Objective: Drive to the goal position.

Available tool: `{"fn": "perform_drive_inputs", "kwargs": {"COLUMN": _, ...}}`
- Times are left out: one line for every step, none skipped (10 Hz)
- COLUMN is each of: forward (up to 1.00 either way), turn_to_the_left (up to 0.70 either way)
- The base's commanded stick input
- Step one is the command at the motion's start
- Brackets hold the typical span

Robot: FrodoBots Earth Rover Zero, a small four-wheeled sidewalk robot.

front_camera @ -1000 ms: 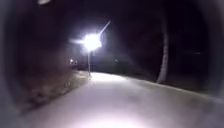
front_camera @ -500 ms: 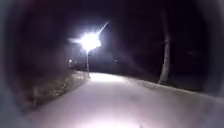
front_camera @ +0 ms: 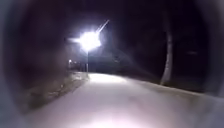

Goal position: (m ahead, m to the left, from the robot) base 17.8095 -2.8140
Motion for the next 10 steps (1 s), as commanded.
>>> {"fn": "perform_drive_inputs", "kwargs": {"forward": 0.70, "turn_to_the_left": 0.00}}
{"fn": "perform_drive_inputs", "kwargs": {"forward": 0.70, "turn_to_the_left": 0.00}}
{"fn": "perform_drive_inputs", "kwargs": {"forward": 0.70, "turn_to_the_left": 0.00}}
{"fn": "perform_drive_inputs", "kwargs": {"forward": 0.70, "turn_to_the_left": 0.00}}
{"fn": "perform_drive_inputs", "kwargs": {"forward": 0.70, "turn_to_the_left": 0.00}}
{"fn": "perform_drive_inputs", "kwargs": {"forward": 0.70, "turn_to_the_left": 0.00}}
{"fn": "perform_drive_inputs", "kwargs": {"forward": 0.70, "turn_to_the_left": 0.00}}
{"fn": "perform_drive_inputs", "kwargs": {"forward": 0.70, "turn_to_the_left": 0.00}}
{"fn": "perform_drive_inputs", "kwargs": {"forward": 0.70, "turn_to_the_left": 0.14}}
{"fn": "perform_drive_inputs", "kwargs": {"forward": 0.70, "turn_to_the_left": 0.14}}
